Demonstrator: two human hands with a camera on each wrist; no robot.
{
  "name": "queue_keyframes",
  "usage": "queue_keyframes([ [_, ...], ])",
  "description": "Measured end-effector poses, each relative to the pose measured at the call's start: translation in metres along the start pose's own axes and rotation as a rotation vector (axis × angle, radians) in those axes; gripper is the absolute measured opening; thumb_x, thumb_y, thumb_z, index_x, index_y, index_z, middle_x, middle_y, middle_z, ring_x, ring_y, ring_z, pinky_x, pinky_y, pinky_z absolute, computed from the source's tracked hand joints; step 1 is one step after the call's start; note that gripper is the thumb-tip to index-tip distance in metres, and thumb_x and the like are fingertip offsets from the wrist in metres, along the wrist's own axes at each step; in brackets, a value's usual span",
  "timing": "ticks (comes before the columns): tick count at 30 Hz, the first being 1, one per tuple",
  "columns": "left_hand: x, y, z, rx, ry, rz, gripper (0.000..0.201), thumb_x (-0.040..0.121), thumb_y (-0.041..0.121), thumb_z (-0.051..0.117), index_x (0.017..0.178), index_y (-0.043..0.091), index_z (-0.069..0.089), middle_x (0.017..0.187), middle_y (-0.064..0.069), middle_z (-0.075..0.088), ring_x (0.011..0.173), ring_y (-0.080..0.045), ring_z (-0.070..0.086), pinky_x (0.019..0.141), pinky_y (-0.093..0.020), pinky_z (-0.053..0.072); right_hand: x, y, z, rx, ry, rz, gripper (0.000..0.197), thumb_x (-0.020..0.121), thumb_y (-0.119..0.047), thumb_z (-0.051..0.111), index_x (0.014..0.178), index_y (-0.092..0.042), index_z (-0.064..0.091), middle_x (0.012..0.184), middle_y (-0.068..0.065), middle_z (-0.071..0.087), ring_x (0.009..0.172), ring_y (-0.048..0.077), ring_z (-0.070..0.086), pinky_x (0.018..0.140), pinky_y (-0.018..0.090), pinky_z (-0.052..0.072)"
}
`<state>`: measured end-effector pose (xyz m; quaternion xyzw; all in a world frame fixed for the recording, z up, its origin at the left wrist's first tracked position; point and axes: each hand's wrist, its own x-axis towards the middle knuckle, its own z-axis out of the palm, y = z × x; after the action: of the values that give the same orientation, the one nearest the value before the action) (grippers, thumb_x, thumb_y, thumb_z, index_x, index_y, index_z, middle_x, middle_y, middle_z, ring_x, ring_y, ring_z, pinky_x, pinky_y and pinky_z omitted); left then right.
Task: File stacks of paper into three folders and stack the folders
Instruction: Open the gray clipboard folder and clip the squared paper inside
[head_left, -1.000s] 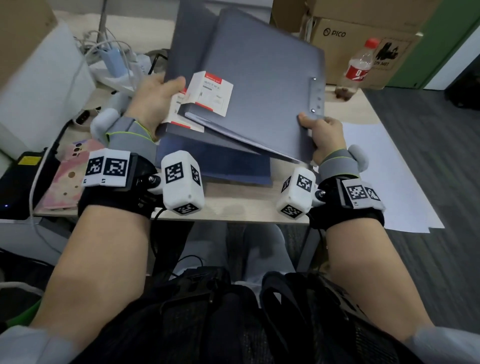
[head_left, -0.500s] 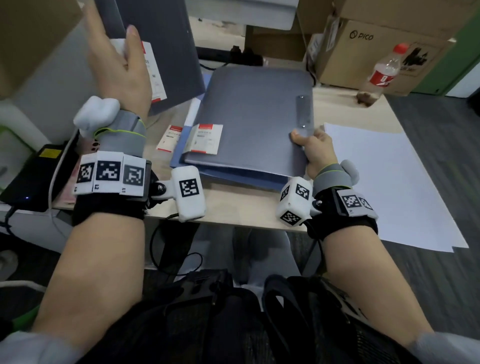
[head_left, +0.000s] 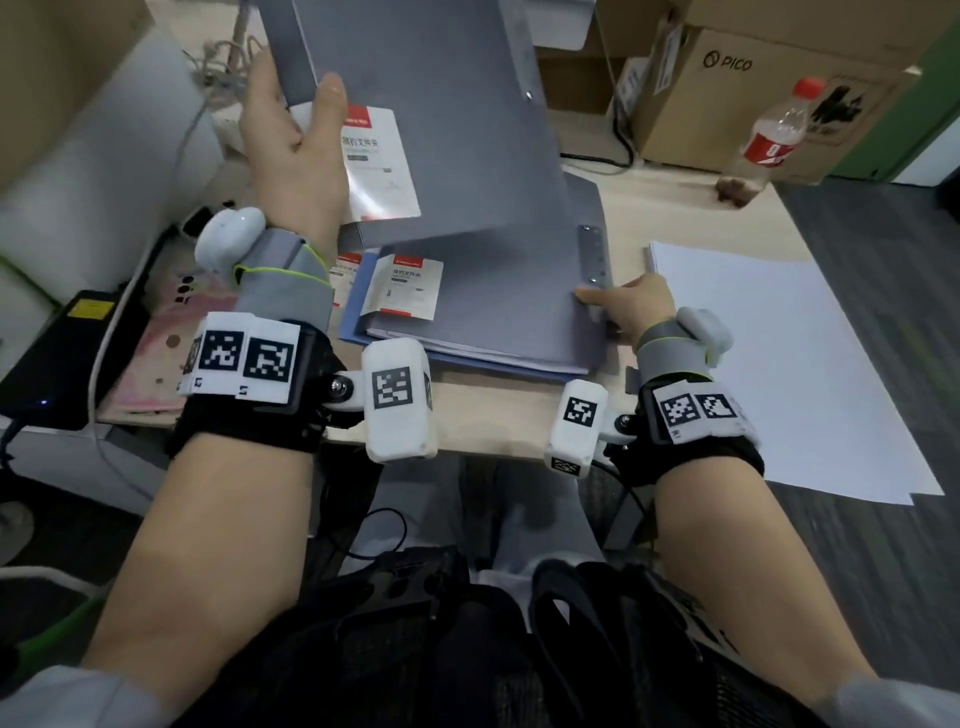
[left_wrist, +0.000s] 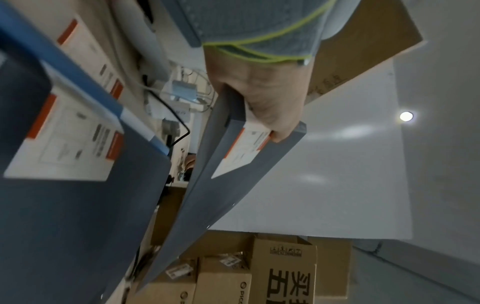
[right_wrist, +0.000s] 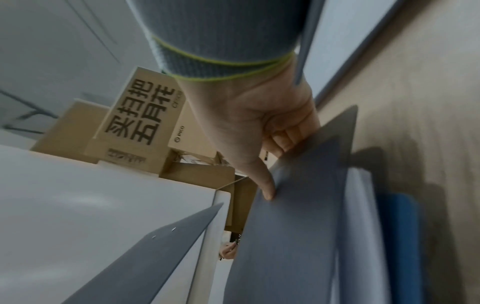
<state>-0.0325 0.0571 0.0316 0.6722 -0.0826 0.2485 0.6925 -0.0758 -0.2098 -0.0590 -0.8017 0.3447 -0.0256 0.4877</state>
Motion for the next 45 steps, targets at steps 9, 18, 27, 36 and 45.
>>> queue_keyframes([
  [9, -0.02, -0.029, 0.037, -0.185, -0.215, -0.433, 0.013, 0.096, 0.011, 0.049, 0.106, 0.011, 0.057, 0.086, -0.002, 0.069, 0.069, -0.011, 0.069, 0.066, -0.028, 0.057, -0.019, -0.009, -0.029, 0.329, 0.248, -0.164, 0.045, 0.077, -0.047, 0.054, 0.058, -0.006, 0.054, 0.06, 0.014, 0.044, 0.064, 0.019, 0.038, 0.062, 0.036, 0.044],
  [18, -0.057, -0.049, 0.067, 0.015, -0.396, -0.633, 0.012, 0.096, 0.018, 0.051, 0.086, 0.012, 0.052, 0.077, -0.004, 0.063, 0.05, -0.004, 0.065, 0.055, -0.021, 0.054, -0.017, 0.041, -0.05, 0.299, 0.363, -0.05, 0.036, 0.066, -0.026, 0.078, 0.097, -0.011, 0.07, 0.089, 0.005, 0.069, 0.085, 0.024, 0.067, 0.087, 0.037, 0.055],
  [27, -0.064, -0.053, 0.075, 0.287, -0.581, -0.615, 0.016, 0.092, 0.017, 0.055, 0.103, 0.007, 0.049, 0.103, -0.013, 0.063, 0.091, -0.029, 0.064, 0.092, -0.047, 0.053, -0.024, 0.058, -0.061, 0.227, 0.401, -0.064, 0.032, 0.075, -0.029, 0.072, 0.102, -0.011, 0.069, 0.096, 0.004, 0.067, 0.086, 0.017, 0.059, 0.082, 0.027, 0.05],
  [36, -0.048, -0.081, 0.076, 0.53, -0.784, -0.61, 0.067, 0.063, 0.047, 0.066, 0.119, 0.012, 0.055, 0.123, -0.011, 0.061, 0.115, -0.032, 0.057, 0.102, -0.049, 0.045, -0.058, 0.013, -0.082, 0.792, 0.351, -0.352, 0.02, 0.072, -0.027, 0.057, 0.055, -0.023, 0.066, 0.065, -0.004, 0.055, 0.072, 0.014, 0.046, 0.069, 0.028, 0.041],
  [45, -0.053, -0.024, 0.079, 0.125, -0.769, -0.769, 0.025, 0.101, 0.021, 0.04, 0.123, 0.01, 0.047, 0.112, -0.004, 0.058, 0.091, -0.017, 0.058, 0.059, -0.028, 0.059, -0.087, -0.063, -0.071, 0.883, 0.02, -0.561, 0.045, 0.099, -0.038, 0.029, 0.098, -0.016, 0.068, 0.08, -0.009, 0.07, 0.071, 0.007, 0.066, 0.071, 0.03, 0.052],
])
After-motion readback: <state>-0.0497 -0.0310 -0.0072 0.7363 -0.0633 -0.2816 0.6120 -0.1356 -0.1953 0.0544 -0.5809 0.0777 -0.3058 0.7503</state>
